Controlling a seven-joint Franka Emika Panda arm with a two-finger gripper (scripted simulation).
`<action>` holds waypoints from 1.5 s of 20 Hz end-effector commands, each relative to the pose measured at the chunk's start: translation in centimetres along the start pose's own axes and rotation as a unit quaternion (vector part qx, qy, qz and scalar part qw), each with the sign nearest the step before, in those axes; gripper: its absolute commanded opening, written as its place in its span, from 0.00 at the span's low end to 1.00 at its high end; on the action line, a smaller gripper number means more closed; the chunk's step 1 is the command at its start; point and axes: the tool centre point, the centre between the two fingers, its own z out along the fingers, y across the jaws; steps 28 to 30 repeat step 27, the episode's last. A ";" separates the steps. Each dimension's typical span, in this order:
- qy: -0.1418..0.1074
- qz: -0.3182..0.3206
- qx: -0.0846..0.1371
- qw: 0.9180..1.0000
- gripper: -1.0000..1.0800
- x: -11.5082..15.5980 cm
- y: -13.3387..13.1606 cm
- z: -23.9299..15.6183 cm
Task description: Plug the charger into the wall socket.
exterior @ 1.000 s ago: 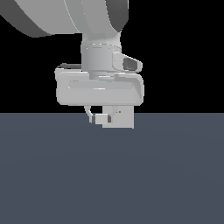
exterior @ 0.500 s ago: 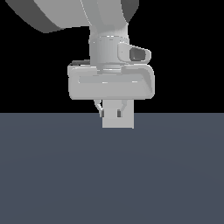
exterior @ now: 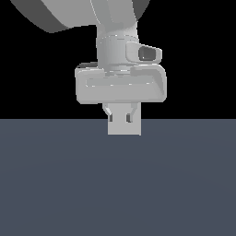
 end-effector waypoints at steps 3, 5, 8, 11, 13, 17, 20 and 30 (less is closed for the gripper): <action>0.000 0.000 0.000 1.000 0.00 0.0 0.0 0.0; 0.000 0.000 0.000 1.000 0.00 0.2 0.0 0.0; 0.000 0.000 0.000 1.000 0.00 0.7 0.0 0.2; 0.000 0.000 0.000 1.000 0.00 1.5 0.0 0.4; 0.000 0.000 0.000 1.000 0.00 2.2 0.0 0.6; 0.000 0.000 0.000 1.000 0.00 3.7 0.0 1.0; 0.000 0.000 0.000 1.000 0.00 4.4 0.0 1.2; 0.000 0.001 0.000 1.000 0.00 4.8 0.0 1.3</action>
